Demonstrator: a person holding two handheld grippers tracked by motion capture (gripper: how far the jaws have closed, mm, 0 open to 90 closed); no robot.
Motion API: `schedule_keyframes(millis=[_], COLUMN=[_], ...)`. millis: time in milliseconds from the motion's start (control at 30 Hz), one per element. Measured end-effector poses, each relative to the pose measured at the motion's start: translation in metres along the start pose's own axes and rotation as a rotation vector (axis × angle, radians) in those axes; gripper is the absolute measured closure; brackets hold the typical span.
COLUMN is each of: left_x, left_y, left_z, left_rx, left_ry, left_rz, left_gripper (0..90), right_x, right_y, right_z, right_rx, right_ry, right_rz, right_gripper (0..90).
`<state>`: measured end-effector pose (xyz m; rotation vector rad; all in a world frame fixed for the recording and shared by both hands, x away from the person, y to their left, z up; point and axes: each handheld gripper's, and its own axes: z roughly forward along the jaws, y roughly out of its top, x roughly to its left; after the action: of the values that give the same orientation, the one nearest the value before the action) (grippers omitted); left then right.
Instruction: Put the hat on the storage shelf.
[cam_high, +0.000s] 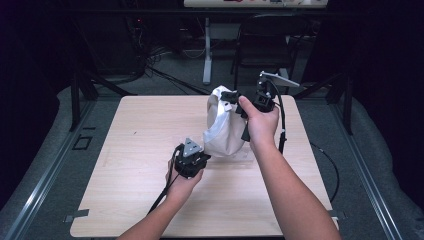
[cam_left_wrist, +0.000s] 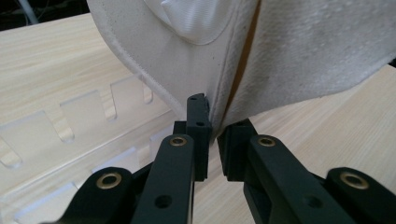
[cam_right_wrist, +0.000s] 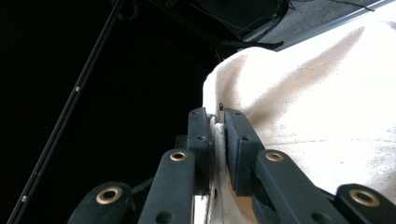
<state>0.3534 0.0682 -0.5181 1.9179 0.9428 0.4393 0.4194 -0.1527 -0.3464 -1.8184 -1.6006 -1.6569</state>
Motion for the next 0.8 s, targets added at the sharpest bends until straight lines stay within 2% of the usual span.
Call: schedule_keyframes(millis=[67,133,300,400,433,567,667,800], left_x=[-0.002,-0.003,0.004,0.006,0.007,0.013,0.015,0.015], left_y=[-0.001,-0.001,-0.001,-0.001,-0.002,-0.004,-0.007,-0.01], left_z=[0.001,0.003,0.004,0.005,0.006,0.008,0.012,0.013], left_rx=[0.011,0.025,0.046,0.057,0.074,0.089,0.119,0.116], left_ry=[0.022,0.023,0.005,-0.002,-0.008,-0.032,-0.038,-0.038], left_rz=[-0.01,-0.019,-0.047,-0.05,-0.054,-0.08,-0.077,-0.075], left_gripper=[84.5,84.8,84.9,85.0,85.1,85.2,85.2,85.2], right_x=[-0.002,-0.004,-0.009,-0.012,-0.013,-0.019,-0.023,-0.026], right_y=[-0.001,-0.001,-0.003,-0.004,-0.004,-0.006,-0.008,-0.009], right_z=[0.001,0.001,0.003,0.005,0.005,0.008,0.011,0.013], right_rx=[0.003,0.016,0.026,0.024,0.028,0.037,0.045,0.045], right_ry=[-0.002,-0.005,-0.008,-0.014,-0.017,-0.041,-0.059,-0.059], right_rz=[0.004,0.0,0.005,0.015,0.014,0.012,0.013,0.018], right_gripper=[81.9,81.9,81.9,81.9,81.9,82.0,82.0,82.0])
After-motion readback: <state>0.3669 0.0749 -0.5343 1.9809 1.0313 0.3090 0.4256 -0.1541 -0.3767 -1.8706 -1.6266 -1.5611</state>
